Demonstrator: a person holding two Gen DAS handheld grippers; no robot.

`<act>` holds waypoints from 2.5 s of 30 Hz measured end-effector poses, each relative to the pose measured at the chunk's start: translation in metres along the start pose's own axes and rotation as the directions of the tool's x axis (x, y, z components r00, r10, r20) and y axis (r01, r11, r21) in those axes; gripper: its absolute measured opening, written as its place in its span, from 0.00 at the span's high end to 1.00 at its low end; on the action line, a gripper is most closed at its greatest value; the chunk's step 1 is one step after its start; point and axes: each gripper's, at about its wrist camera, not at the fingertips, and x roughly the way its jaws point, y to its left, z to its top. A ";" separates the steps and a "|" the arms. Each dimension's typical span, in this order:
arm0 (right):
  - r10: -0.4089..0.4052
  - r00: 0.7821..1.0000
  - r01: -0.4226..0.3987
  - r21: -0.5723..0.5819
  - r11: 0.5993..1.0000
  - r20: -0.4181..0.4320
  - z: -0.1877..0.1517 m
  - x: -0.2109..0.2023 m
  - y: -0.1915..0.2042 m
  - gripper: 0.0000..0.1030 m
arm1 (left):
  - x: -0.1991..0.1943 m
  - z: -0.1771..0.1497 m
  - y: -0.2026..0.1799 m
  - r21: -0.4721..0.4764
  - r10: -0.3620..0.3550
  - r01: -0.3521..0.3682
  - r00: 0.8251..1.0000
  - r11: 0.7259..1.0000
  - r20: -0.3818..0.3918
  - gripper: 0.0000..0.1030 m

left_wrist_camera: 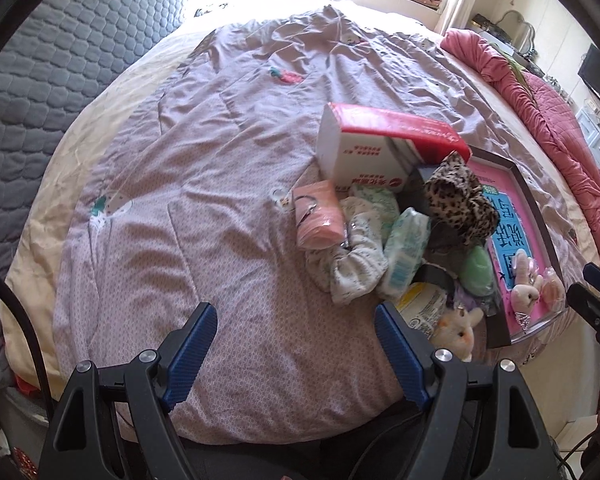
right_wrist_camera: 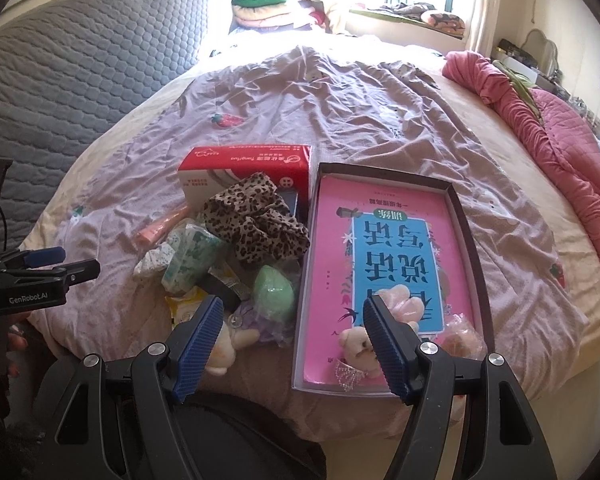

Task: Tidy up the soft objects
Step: 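Grasp the pink towel roll with the left tool while the right tool grasps the leopard scrunchie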

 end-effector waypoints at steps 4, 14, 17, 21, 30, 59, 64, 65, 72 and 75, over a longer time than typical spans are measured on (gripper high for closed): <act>0.003 1.000 -0.004 -0.020 1.000 -0.016 -0.001 0.009 0.007 0.28 | 0.010 -0.002 0.007 -0.013 0.005 -0.005 1.000 1.000 -0.015 0.22; 0.015 0.999 -0.017 -0.036 0.999 -0.039 0.003 0.028 0.013 0.28 | 0.041 0.031 0.018 -0.114 -0.085 0.080 0.996 0.990 -0.041 0.22; 0.013 0.999 -0.015 -0.034 0.999 -0.044 0.005 0.033 0.011 0.28 | 0.057 0.042 0.022 -0.162 -0.138 0.126 0.989 0.979 -0.061 0.22; 0.009 0.999 -0.010 -0.025 1.000 -0.052 0.009 0.040 0.006 0.28 | 0.073 0.057 0.026 -0.203 -0.170 0.154 0.984 0.967 -0.062 0.22; 0.015 0.999 -0.016 -0.019 1.000 -0.044 0.027 0.059 -0.001 0.28 | 0.107 0.082 0.018 -0.236 -0.242 0.211 0.964 0.949 -0.110 0.26; 0.043 0.996 -0.054 -0.143 0.988 -0.081 0.069 0.143 0.030 0.28 | 0.137 0.082 0.022 -0.312 -0.376 0.318 0.915 0.895 -0.147 0.50; 0.018 0.998 -0.026 -0.123 0.992 -0.063 0.067 0.140 0.026 0.41 | 0.139 0.081 0.019 -0.286 -0.372 0.317 0.913 0.904 -0.166 0.55; 0.010 0.998 -0.017 -0.125 0.992 -0.059 0.066 0.139 0.026 0.43 | 0.139 0.081 0.019 -0.287 -0.373 0.317 0.913 0.904 -0.168 0.56; 0.021 0.999 -0.025 -0.090 0.996 -0.049 0.064 0.131 0.016 0.71 | 0.136 0.076 0.022 -0.287 -0.389 0.334 0.908 0.898 -0.159 0.61; 0.040 0.998 -0.043 -0.062 0.997 -0.048 0.063 0.128 0.008 0.77 | 0.134 0.073 0.027 -0.299 -0.397 0.342 0.906 0.891 -0.149 0.62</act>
